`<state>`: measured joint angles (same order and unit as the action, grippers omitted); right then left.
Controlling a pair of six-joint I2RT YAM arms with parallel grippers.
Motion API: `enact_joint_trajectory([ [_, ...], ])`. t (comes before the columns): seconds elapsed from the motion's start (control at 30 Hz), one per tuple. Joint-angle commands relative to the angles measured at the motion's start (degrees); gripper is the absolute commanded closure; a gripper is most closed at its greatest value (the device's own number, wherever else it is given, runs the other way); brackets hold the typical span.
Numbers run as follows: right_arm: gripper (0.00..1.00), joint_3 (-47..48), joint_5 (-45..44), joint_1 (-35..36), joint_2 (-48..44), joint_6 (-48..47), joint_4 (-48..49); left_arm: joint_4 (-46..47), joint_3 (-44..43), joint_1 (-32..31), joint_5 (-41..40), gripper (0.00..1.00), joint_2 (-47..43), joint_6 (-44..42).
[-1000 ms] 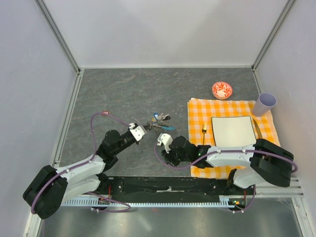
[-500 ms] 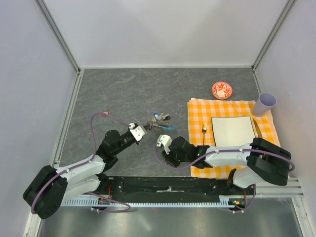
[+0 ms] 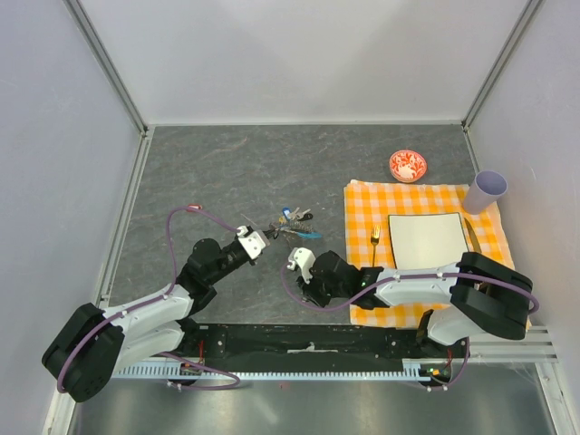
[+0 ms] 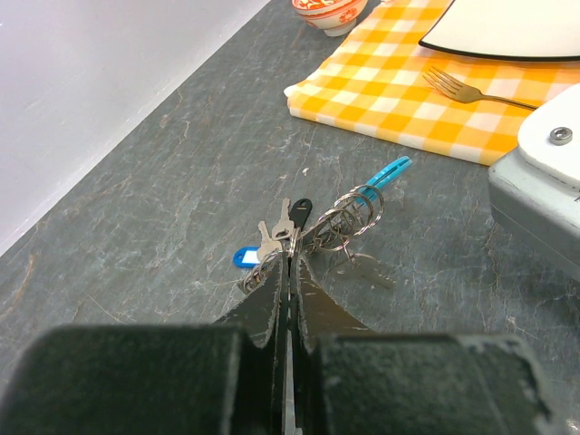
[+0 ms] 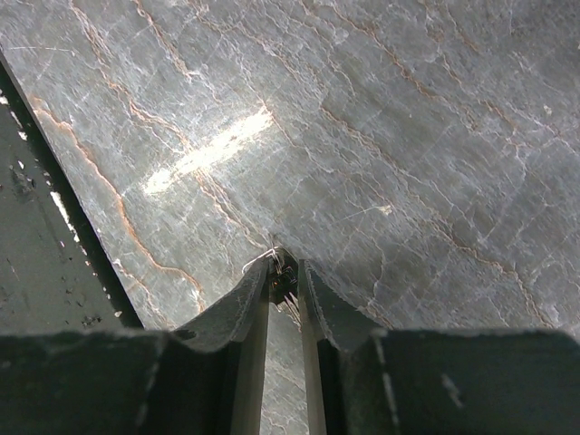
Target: Put the keys on the keyring
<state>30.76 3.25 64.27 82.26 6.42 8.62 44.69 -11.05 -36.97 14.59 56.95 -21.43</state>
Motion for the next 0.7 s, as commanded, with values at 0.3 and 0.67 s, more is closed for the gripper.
enact_joint_trajectory([
  [0.3,0.88,0.61,0.62,-0.11,0.80,-0.96,2.54,4.09,-0.03,-0.03,0.88,0.98,-0.70,1.04],
  [0.67,1.00,4.29,-2.89,-0.02,-7.72,-4.74,-7.89,4.00,0.15,-0.03,3.68,0.98,-1.22,0.43],
])
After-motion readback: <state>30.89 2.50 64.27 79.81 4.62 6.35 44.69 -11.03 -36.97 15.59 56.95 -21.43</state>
